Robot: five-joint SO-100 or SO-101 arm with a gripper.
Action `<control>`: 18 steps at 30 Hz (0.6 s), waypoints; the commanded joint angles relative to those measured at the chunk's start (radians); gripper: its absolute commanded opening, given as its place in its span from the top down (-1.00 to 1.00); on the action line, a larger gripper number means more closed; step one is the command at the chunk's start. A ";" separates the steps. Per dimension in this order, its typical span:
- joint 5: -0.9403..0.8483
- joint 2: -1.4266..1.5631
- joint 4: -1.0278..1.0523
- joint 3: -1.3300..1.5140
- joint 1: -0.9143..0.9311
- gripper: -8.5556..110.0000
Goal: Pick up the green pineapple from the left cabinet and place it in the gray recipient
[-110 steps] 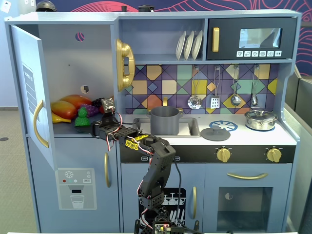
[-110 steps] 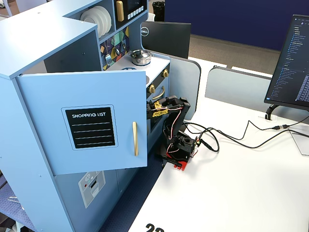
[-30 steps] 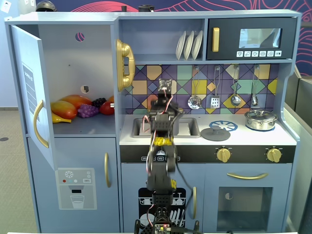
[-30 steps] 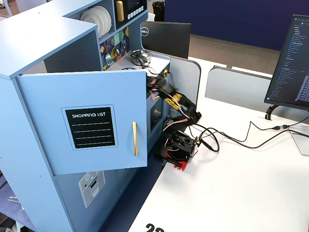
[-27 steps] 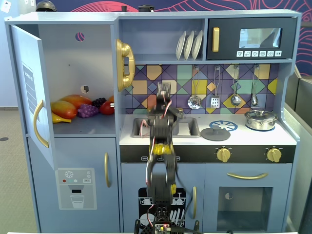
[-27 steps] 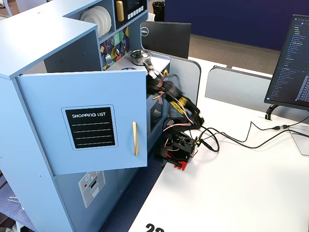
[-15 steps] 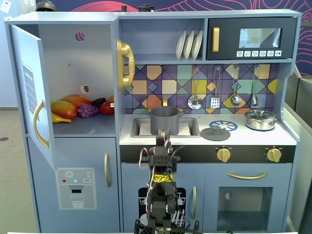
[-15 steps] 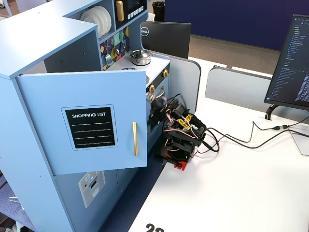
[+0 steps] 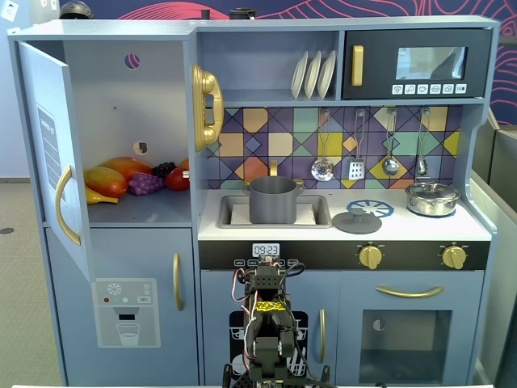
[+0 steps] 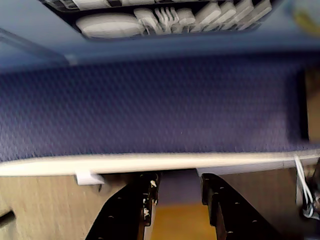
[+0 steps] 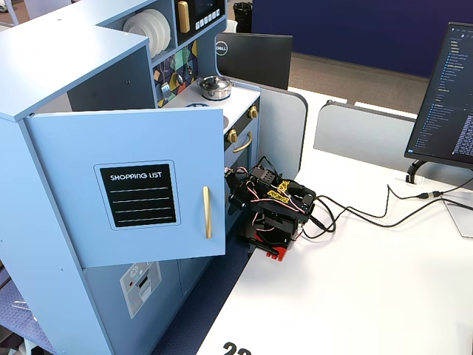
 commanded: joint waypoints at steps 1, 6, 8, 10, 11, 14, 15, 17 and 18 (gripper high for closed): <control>0.035 -0.006 0.169 0.009 -0.014 0.82; 0.052 -0.006 0.169 0.009 -0.012 0.78; 0.052 -0.006 0.169 0.009 -0.012 0.77; 0.052 -0.006 0.169 0.009 -0.012 0.77; 0.052 -0.006 0.169 0.009 -0.012 0.77; 0.052 -0.006 0.169 0.009 -0.012 0.77; 0.052 -0.006 0.169 0.009 -0.012 0.77; 0.052 -0.006 0.169 0.009 -0.012 0.77; 0.052 -0.006 0.169 0.009 -0.012 0.77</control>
